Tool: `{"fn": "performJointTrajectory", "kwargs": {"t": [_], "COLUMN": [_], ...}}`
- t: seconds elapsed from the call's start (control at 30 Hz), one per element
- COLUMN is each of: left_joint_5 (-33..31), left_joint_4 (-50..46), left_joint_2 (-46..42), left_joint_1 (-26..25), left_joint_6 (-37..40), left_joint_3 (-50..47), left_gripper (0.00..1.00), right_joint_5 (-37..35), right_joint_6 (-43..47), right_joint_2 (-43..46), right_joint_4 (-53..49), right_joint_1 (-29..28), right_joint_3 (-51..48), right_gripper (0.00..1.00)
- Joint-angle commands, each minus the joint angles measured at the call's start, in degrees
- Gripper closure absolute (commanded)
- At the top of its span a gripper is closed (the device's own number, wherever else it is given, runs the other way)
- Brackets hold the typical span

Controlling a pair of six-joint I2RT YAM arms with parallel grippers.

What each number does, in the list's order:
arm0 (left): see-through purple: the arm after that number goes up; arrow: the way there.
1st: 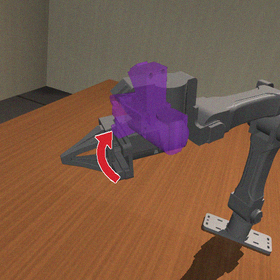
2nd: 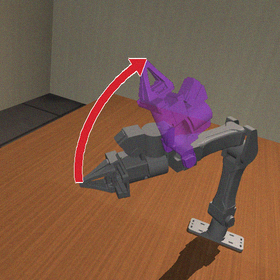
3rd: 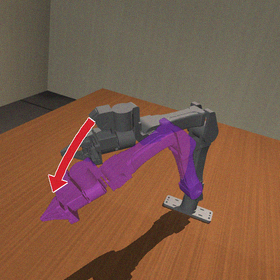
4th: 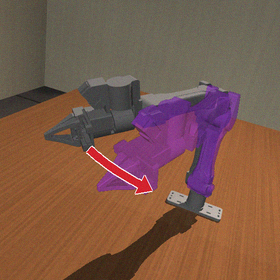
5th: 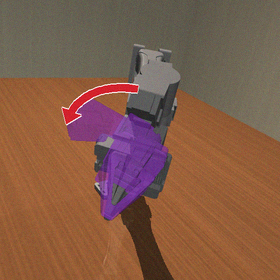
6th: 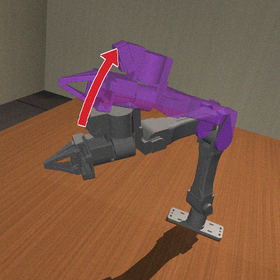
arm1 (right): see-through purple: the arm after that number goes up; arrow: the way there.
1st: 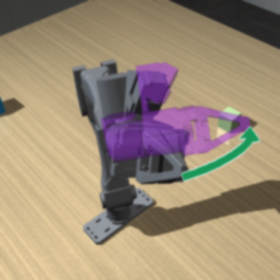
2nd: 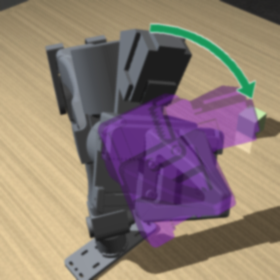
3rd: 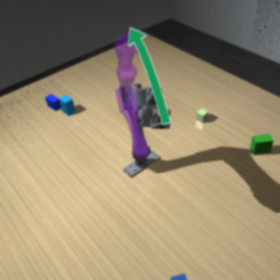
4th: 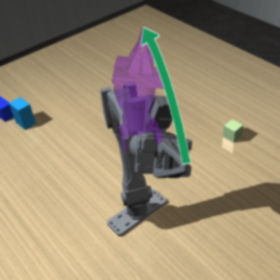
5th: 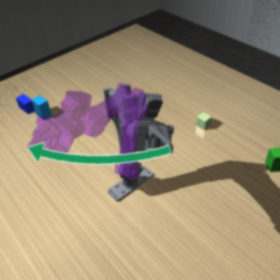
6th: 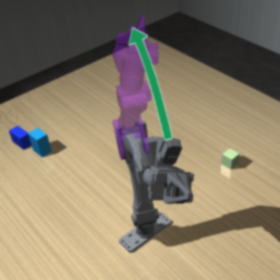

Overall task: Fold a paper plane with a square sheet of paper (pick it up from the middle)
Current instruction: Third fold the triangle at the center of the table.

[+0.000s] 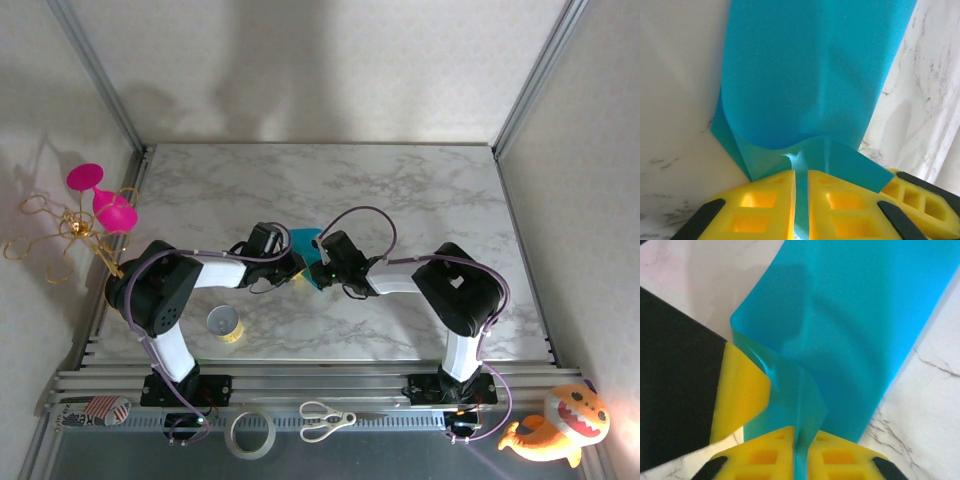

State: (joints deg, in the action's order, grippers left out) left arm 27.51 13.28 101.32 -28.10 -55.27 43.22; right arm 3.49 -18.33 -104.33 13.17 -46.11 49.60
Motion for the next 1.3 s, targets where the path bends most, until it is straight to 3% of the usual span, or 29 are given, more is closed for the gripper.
{"fn": "performJointTrajectory", "kwargs": {"t": [0.0,0.23,0.57,0.8,1.27], "left_joint_5": [-3.16,-2.55,-2.8,-2.9,-2.54], "left_joint_4": [-5.27,-4.84,-5.05,-5.02,-5.28], "left_joint_2": [1.15,1.43,1.34,1.43,1.95], "left_joint_1": [-0.38,-0.41,-0.47,-0.56,-0.56], "left_joint_6": [1.34,1.2,-0.17,-0.98,-1.06], "left_joint_3": [0.37,0.72,0.81,0.64,1.16], "left_gripper": [0.86,0.86,0.87,0.88,0.87], "right_joint_5": [2.28,5.53,19.76,21.22,17.09], "right_joint_6": [-4.45,-6.8,-6.61,-5.78,-6.38], "right_joint_2": [5.71,11.34,7.05,2.73,-1.19], "right_joint_4": [-2.92,-6.78,-7.54,-9.25,-12.09], "right_joint_1": [2.13,3.61,2.83,1.77,1.33], "right_joint_3": [0.33,-0.06,0.77,3.89,5.13], "right_gripper": [0.74,0.7,0.94,0.95,0.96]}}
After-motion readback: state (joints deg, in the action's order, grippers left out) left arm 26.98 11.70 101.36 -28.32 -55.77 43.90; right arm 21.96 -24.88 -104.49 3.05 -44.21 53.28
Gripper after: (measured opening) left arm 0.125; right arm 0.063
